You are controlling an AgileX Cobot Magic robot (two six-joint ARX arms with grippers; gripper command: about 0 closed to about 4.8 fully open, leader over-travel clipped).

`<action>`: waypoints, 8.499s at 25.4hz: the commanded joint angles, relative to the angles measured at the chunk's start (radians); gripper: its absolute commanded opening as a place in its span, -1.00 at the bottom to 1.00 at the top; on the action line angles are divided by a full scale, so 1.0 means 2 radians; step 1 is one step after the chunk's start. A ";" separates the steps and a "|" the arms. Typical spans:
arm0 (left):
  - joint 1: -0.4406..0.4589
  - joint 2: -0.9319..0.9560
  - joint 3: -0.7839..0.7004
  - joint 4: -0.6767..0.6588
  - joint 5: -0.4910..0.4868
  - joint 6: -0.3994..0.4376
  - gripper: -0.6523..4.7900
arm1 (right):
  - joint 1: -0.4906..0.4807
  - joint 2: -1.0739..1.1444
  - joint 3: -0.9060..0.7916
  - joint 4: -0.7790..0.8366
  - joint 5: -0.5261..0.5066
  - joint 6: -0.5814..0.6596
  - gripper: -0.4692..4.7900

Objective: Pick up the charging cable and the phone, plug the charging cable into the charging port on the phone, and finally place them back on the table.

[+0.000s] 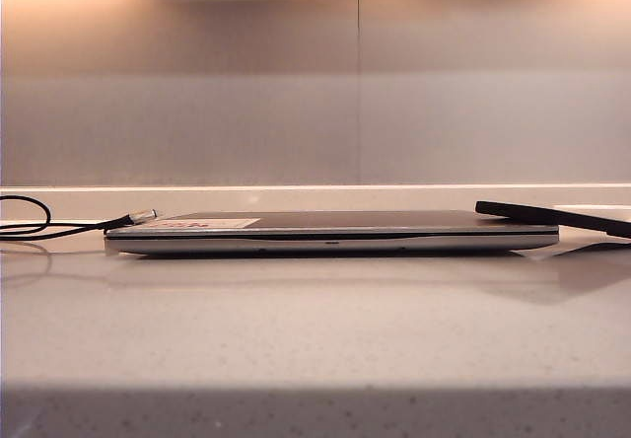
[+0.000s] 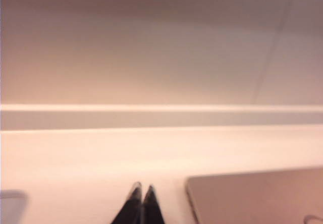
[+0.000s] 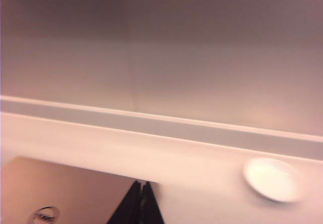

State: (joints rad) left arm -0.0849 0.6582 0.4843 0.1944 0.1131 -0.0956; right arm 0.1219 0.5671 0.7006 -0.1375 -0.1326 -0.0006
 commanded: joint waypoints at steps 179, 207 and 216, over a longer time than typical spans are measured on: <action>-0.196 0.113 0.032 -0.119 0.002 0.114 -0.78 | -0.005 0.304 -0.132 0.097 -0.034 0.645 -0.04; -0.196 0.113 0.032 -0.120 0.002 0.115 -0.78 | 0.004 0.220 0.120 -0.359 -0.037 0.278 -0.85; -0.196 0.113 0.032 -0.119 0.002 0.115 -0.78 | 0.099 0.241 0.169 -0.520 0.044 0.233 -0.85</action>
State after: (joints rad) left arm -0.4759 0.8856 0.5442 -0.0494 0.1131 0.1371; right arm 0.3000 1.0382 1.0302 -1.1488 -0.0769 0.4732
